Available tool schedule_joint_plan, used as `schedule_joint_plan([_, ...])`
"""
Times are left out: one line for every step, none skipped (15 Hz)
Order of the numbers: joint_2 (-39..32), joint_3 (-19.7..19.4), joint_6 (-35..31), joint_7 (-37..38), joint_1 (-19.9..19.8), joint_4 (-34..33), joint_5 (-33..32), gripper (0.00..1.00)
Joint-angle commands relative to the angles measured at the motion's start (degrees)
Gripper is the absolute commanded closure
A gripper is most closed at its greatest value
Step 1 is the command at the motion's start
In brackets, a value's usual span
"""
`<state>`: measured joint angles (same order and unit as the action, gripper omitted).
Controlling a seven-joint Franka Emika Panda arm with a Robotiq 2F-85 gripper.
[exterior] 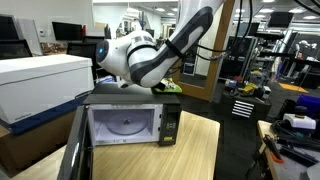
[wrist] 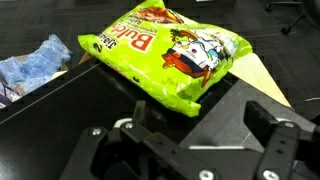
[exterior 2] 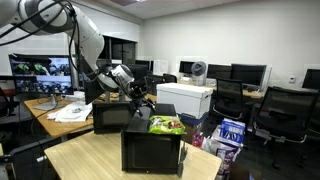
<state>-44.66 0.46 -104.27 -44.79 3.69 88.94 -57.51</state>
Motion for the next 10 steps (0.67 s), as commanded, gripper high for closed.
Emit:
schedule_joint_plan([-2.01, -0.14, 0.16, -0.54, -0.46, -2.82, -1.66, 0.0])
schedule_joint_plan([-2.5, -0.32, 0.24, -0.52, -0.5, -3.52, -1.75, 0.0])
schedule_joint_plan([-2.99, -0.52, 0.35, -0.51, -0.52, -4.28, -1.87, 0.0])
schedule_joint_plan([-3.6, -0.73, 0.61, -0.64, -0.57, -5.25, -1.83, 0.0])
schedule_joint_plan([-4.16, -0.98, 0.73, -0.65, -0.64, -6.06, -1.95, 0.0])
schedule_joint_plan([-4.62, -1.2, 0.8, -0.73, -0.77, -6.76, -2.06, 0.0])
schedule_joint_plan([-5.07, -1.36, 1.0, -0.9, -0.88, -7.29, -2.04, 0.0])
schedule_joint_plan([-5.35, -1.54, 1.07, -1.0, -0.98, -7.53, -2.04, 0.0])
schedule_joint_plan([-5.69, -1.77, 1.24, -0.96, -0.96, -7.71, -2.11, 0.0])
schedule_joint_plan([-6.03, -2.0, 1.54, -1.08, -0.96, -7.9, -2.16, 0.0])
